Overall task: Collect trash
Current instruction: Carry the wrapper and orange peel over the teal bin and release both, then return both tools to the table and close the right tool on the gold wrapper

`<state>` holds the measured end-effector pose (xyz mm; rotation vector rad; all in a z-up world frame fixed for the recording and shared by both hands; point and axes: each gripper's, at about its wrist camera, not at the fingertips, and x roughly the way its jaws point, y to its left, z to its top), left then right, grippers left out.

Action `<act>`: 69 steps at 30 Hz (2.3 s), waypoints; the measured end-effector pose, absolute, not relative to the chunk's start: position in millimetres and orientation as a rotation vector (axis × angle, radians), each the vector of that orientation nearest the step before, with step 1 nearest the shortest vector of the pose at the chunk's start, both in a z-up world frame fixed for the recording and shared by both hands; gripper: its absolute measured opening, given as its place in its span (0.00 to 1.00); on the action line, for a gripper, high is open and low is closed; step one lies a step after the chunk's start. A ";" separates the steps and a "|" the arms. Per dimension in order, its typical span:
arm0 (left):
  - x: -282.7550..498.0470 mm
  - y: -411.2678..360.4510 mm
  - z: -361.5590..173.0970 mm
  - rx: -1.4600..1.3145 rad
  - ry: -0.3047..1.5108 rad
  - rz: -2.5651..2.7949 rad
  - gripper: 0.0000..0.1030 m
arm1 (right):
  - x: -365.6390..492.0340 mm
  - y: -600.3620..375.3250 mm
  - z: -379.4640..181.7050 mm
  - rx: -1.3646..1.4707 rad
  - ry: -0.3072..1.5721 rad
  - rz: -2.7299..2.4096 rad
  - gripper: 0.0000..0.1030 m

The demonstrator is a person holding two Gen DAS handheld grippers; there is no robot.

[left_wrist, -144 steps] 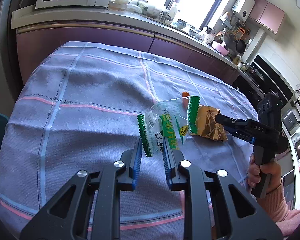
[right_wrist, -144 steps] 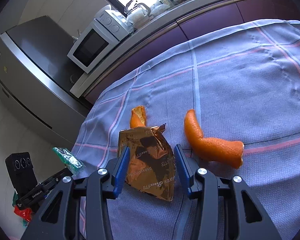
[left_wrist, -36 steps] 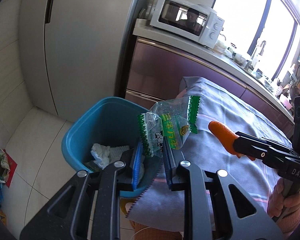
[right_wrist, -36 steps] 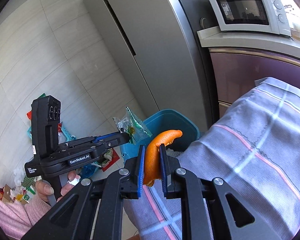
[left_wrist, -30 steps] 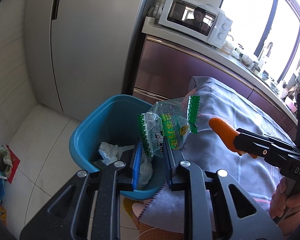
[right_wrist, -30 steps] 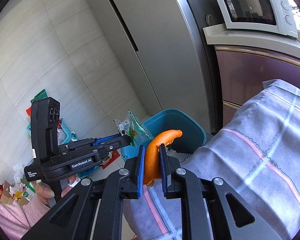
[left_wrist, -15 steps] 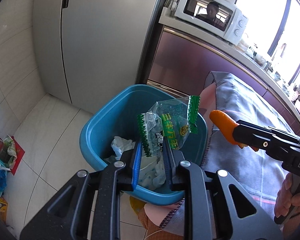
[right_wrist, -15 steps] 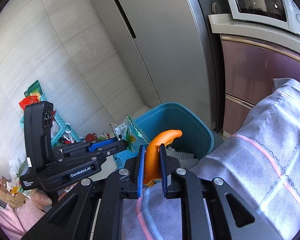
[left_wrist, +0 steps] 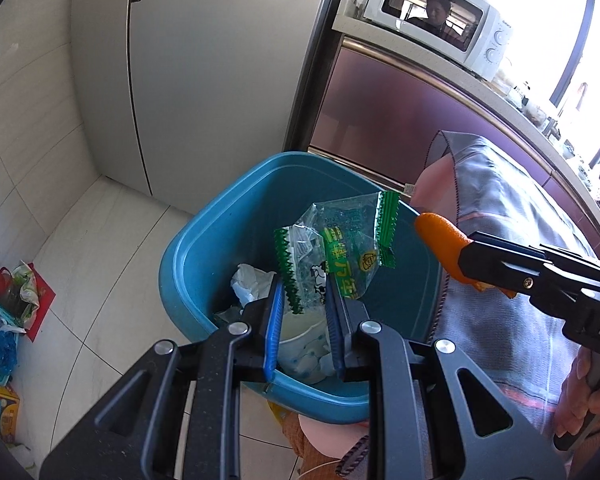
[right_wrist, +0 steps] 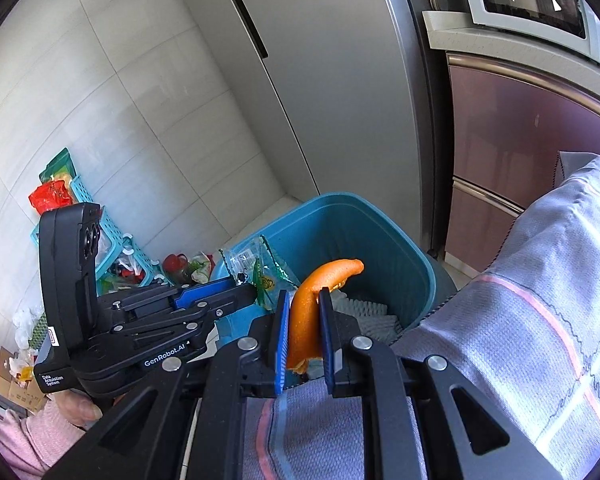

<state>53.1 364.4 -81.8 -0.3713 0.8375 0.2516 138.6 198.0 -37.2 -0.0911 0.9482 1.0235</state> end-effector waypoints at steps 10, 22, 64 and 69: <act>63.1 363.3 -91.1 -0.366 0.860 0.263 0.20 | 148.3 210.2 -45.0 -0.099 0.995 1.016 0.13; 70.8 365.0 -98.9 -0.383 0.884 0.266 0.27 | 154.8 212.7 -50.5 -0.081 1.028 1.007 0.16; 33.1 206.6 -20.5 -0.182 0.728 -0.062 0.45 | 92.9 -29.3 -1.4 0.169 0.796 0.782 0.29; 40.6 174.8 -22.2 -0.154 0.740 -0.129 0.46 | 81.4 -77.8 -3.7 0.197 0.778 0.675 0.29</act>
